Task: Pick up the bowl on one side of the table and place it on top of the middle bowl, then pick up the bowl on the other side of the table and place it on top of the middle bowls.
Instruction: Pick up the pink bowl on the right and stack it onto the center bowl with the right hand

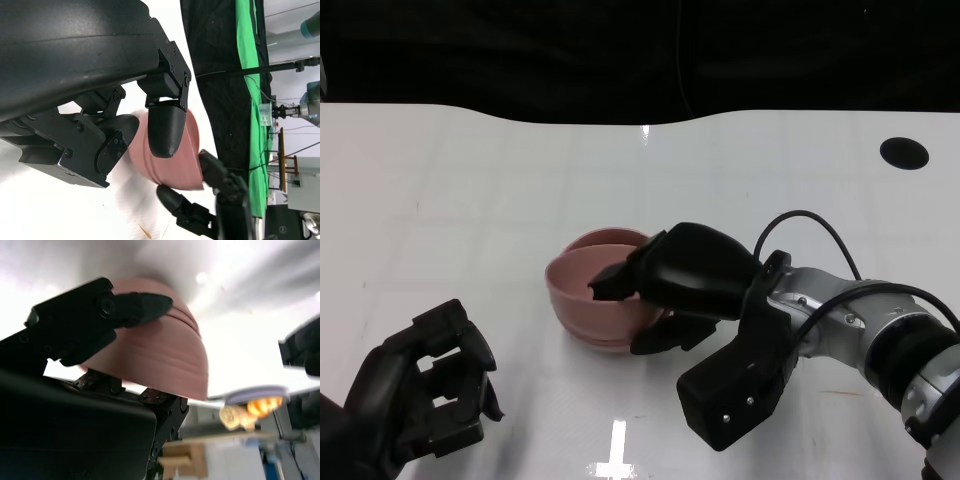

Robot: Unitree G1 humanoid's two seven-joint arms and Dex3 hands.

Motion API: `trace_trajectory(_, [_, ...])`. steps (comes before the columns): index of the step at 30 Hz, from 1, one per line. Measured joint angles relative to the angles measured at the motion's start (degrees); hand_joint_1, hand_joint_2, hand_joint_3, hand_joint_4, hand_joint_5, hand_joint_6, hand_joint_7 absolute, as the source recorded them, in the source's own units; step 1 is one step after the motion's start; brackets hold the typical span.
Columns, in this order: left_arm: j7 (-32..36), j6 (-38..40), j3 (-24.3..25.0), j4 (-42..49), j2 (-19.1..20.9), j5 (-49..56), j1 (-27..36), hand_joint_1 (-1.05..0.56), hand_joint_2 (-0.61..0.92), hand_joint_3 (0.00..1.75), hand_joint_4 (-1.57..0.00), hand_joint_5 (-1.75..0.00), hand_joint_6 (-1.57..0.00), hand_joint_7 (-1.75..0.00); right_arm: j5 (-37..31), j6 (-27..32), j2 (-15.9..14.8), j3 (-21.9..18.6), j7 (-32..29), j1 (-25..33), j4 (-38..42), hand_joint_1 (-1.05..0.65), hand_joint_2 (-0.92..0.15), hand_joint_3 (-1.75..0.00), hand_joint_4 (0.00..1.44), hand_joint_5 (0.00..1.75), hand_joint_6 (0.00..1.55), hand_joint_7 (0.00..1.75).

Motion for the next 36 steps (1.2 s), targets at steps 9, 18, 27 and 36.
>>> trace_trajectory(9, [0.1, 1.0, -0.1, -0.8, -0.2, -0.5, 0.0, 0.06, 0.67, 1.21, -0.83, -1.75, -0.66, -1.75, -5.0, 5.7, -1.4, 4.2, 4.2, 0.0, -2.8, -1.04, -0.92, -0.80, 0.00, 0.00, 0.00, 0.00])
trace_trajectory(18, [0.2, 2.8, -0.2, -2.4, -0.3, -0.6, 0.1, 0.06, 0.67, 1.21, -0.84, -1.75, -0.66, -1.75, -7.1, 7.9, -1.5, 6.0, 2.0, 0.0, -3.1, -1.05, -0.92, -0.88, 0.00, 0.00, 0.00, 0.00])
trace_trajectory(27, [0.8, 3.0, -0.7, -3.1, -0.3, -0.3, 0.1, 0.11, 0.68, 1.22, -0.86, -1.75, -0.67, -1.75, -7.1, 9.0, -1.5, 6.6, 1.7, 0.0, -3.1, -1.05, -0.92, -0.91, 0.00, 0.00, 0.00, 0.00])
trace_trajectory(36, [0.8, 3.0, -0.7, -3.0, -0.3, -0.4, 0.1, 0.13, 0.70, 1.23, -0.86, -1.75, -0.68, -1.75, -7.0, 8.5, -2.8, 6.3, 1.6, -0.1, -4.7, -1.05, -0.92, -0.90, 0.00, 0.00, 0.00, 0.00])
